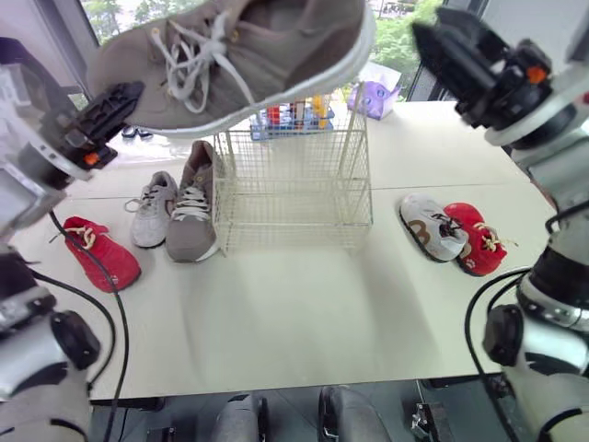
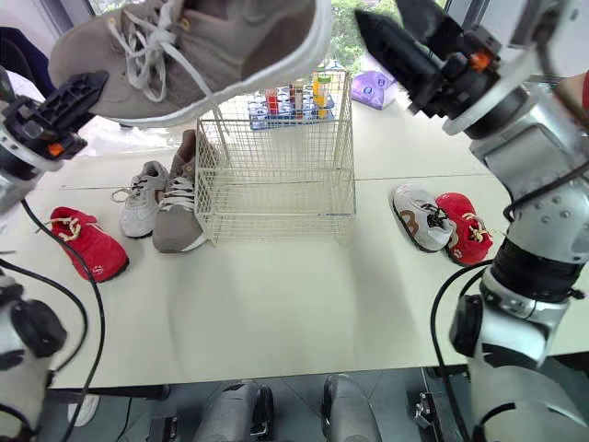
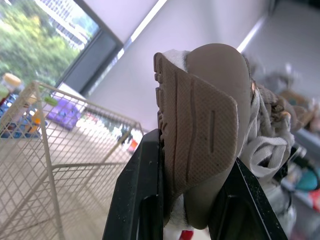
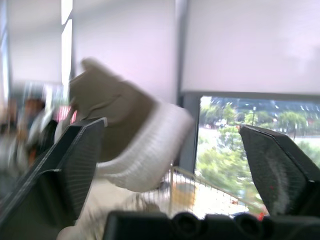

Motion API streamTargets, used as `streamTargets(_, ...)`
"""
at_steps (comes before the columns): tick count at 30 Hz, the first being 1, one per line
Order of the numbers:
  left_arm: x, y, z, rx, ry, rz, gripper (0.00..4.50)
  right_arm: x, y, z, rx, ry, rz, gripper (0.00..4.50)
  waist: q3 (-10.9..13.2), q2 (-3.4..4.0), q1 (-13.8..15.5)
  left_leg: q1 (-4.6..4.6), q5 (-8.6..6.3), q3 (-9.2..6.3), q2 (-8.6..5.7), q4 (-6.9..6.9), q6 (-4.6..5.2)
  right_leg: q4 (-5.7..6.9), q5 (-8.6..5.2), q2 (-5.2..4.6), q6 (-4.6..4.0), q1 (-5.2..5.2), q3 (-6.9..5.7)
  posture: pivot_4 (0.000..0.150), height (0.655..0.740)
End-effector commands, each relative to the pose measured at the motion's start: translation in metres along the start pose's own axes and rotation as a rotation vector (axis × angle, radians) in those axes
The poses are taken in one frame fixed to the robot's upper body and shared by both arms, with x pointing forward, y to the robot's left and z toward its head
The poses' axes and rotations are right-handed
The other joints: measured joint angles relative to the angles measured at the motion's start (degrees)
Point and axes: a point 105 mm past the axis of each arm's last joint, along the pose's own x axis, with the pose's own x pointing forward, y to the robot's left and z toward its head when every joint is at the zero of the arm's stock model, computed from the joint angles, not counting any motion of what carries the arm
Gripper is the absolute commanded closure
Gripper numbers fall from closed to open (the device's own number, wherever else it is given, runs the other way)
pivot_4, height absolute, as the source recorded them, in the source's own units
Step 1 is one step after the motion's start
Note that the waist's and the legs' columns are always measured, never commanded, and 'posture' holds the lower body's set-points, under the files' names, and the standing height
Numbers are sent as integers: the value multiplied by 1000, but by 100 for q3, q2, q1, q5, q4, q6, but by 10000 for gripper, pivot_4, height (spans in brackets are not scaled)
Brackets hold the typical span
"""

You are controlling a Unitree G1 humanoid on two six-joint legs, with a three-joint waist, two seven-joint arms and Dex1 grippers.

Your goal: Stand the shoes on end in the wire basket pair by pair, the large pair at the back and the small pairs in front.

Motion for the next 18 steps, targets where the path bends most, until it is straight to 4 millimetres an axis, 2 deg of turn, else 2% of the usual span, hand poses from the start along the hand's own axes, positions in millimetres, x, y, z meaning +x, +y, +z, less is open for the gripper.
streamTargets(1,8,-34,5,65,-171,-71,40580,-9,3,-13,241,-133,-77,573,-1,-1,16,-1,1,1,-3,0,-1,1,1,-2,0,-2,0,1500,7400)
streamTargets(4,19,-38,-18,32,-231,-66,40580,5,23,-48,408,-124,-71,573,-2,1,14,5,-6,1,-5,0,9,5,2,-4,2,5,1,1500,7400)
streamTargets(7,25,-38,-30,-16,-257,-67,40580,25,42,-57,493,-159,-22,573,-1,3,-14,4,-5,8,-8,1,10,24,6,12,1,-6,7,1500,7400)
streamTargets(10,28,-38,-37,-51,-266,-70,40580,37,52,-64,502,-157,3,573,-2,0,-18,7,-8,2,-6,3,17,31,4,28,1,-6,6,1500,7400)
streamTargets(14,29,-35,-46,-45,-227,-56,40580,43,54,-58,506,-195,37,573,-3,0,-3,7,-8,-1,-6,4,18,29,4,33,0,-4,6,1500,7400)
streamTargets(18,22,-24,-54,-49,-206,-8,40580,49,57,-48,537,-241,77,573,-3,0,-5,6,-8,-2,-6,4,19,25,3,33,0,-3,5,1500,7400)
